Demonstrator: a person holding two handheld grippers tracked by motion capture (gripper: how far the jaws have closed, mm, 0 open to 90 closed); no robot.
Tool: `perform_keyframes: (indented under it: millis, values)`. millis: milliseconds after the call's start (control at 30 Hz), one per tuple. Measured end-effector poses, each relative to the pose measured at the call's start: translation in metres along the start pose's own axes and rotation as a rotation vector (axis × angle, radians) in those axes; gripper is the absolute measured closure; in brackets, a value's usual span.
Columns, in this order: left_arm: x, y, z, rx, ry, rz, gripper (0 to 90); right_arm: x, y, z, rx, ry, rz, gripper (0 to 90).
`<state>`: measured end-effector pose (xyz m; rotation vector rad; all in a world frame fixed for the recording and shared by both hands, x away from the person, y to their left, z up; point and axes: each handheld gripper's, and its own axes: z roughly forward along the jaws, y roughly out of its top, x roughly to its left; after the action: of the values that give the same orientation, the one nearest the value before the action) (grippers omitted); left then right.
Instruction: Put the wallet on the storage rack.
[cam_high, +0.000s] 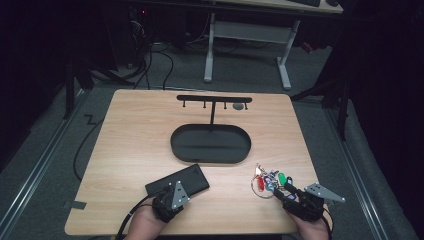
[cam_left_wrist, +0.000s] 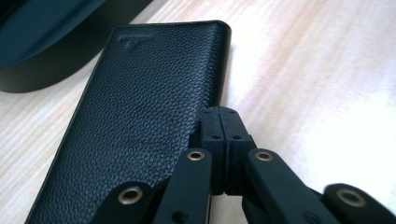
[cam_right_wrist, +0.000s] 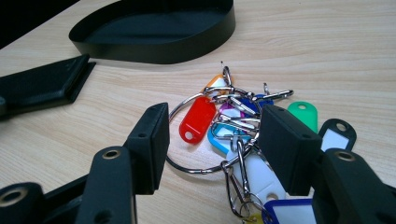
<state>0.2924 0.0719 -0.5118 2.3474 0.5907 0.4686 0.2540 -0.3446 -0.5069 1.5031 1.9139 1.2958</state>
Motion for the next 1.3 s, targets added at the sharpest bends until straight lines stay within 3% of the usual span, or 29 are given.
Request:
perform_keyframes:
  millis: [233,300,500,567,600,633,767,800,867,1067,1167,1300]
  values:
    - [0.005,0.007,0.001,-0.034,0.017,-0.011,87.8,0.000,-0.002,0.000,0.003,-0.003,-0.003,44.3]
    - [0.004,0.006,-0.003,-0.060,-0.001,-0.026,83.9,0.001,-0.002,0.000,0.003,-0.004,-0.002,44.3]
    - [0.007,-0.013,-0.021,-0.091,-0.011,-0.042,68.7,-0.002,-0.003,0.001,0.005,0.000,0.011,43.8]
    - [0.010,-0.021,-0.029,-0.098,0.001,-0.038,63.6,-0.002,-0.003,0.002,0.007,-0.002,0.007,43.7]
    - [0.013,-0.026,-0.037,-0.094,0.046,-0.018,60.0,0.000,-0.003,0.002,0.008,-0.003,-0.005,43.7]
    - [0.014,-0.029,-0.042,-0.105,0.059,-0.015,57.5,0.000,-0.003,0.002,0.010,-0.003,-0.008,43.7]
    - [0.017,-0.041,-0.051,-0.126,0.076,-0.020,48.8,0.002,-0.002,0.006,0.015,-0.001,-0.012,43.6]
    - [0.019,-0.050,-0.056,-0.123,0.079,-0.048,46.3,0.002,-0.001,0.009,0.017,-0.002,-0.008,43.5]
    - [0.019,-0.057,-0.059,-0.131,0.076,-0.053,43.8,0.002,0.000,0.010,0.011,-0.002,-0.004,43.3]
    - [0.015,-0.063,-0.056,-0.114,0.082,-0.038,39.0,0.004,-0.001,0.005,0.009,-0.001,-0.028,43.3]
    - [0.012,-0.063,-0.051,-0.101,0.071,-0.015,36.7,0.003,0.000,0.001,-0.011,-0.006,-0.009,43.2]
    - [0.013,-0.067,-0.042,-0.051,0.119,0.042,34.3,0.002,0.002,0.005,-0.005,-0.002,-0.018,43.3]
